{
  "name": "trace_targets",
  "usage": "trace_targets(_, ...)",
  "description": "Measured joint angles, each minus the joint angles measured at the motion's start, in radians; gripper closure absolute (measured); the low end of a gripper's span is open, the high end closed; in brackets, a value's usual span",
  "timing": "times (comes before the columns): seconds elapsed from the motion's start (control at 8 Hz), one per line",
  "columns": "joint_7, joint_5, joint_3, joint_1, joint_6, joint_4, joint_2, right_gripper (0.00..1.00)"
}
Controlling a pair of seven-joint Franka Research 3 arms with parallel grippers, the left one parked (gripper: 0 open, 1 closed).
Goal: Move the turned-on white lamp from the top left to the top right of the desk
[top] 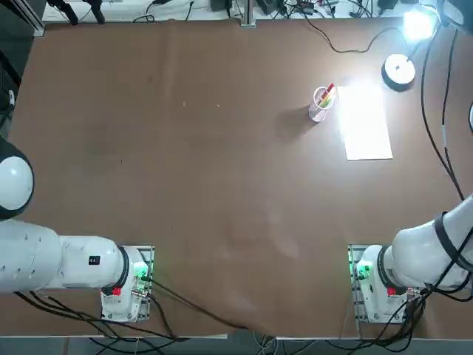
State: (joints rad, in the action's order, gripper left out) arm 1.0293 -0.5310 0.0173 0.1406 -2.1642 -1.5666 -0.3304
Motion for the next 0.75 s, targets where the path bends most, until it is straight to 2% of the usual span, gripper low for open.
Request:
trace_targets(0.5,0.031,-0.036,0.006,0.001,-0.167,-0.123,0.044,0.28)
trace_targets(0.75,0.053,-0.067,0.007,0.001,-0.179,-0.160,0.072,0.28)
